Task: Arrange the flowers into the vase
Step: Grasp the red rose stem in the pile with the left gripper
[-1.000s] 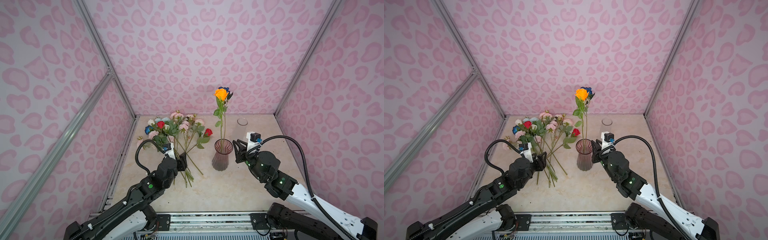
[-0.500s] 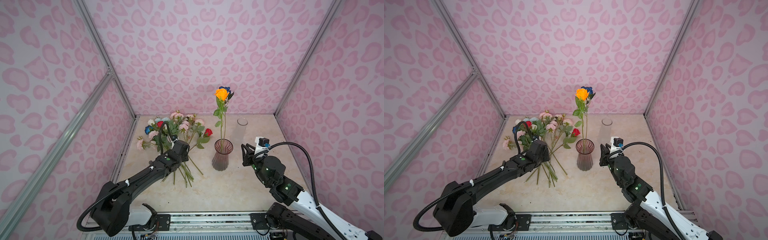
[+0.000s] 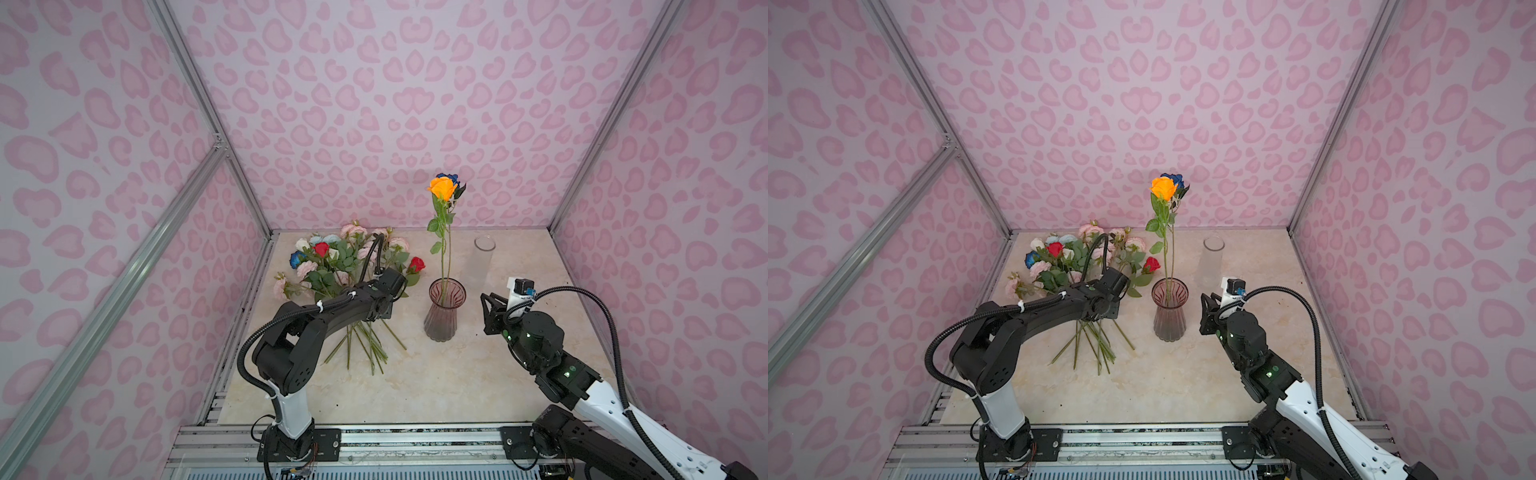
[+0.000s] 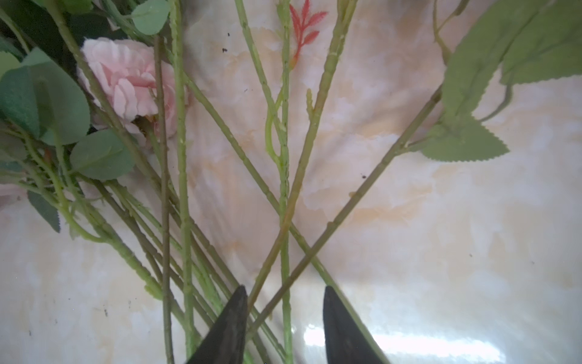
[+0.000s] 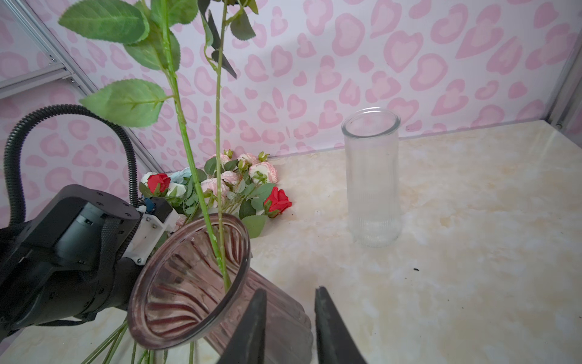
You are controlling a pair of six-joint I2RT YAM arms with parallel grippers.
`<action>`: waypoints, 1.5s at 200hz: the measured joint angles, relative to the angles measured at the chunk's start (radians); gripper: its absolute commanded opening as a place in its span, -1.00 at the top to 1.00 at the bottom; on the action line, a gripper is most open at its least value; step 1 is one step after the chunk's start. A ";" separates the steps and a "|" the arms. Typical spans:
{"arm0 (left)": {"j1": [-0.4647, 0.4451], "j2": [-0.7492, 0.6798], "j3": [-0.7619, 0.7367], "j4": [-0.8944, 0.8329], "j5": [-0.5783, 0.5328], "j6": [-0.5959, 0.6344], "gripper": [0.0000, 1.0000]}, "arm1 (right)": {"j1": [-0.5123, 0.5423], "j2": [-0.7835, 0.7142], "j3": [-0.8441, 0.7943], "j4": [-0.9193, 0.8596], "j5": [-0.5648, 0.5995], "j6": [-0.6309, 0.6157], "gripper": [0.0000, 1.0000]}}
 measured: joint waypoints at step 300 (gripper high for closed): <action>0.011 -0.084 0.039 0.031 -0.012 0.072 0.94 | -0.041 0.016 -0.026 0.005 -0.040 0.033 0.42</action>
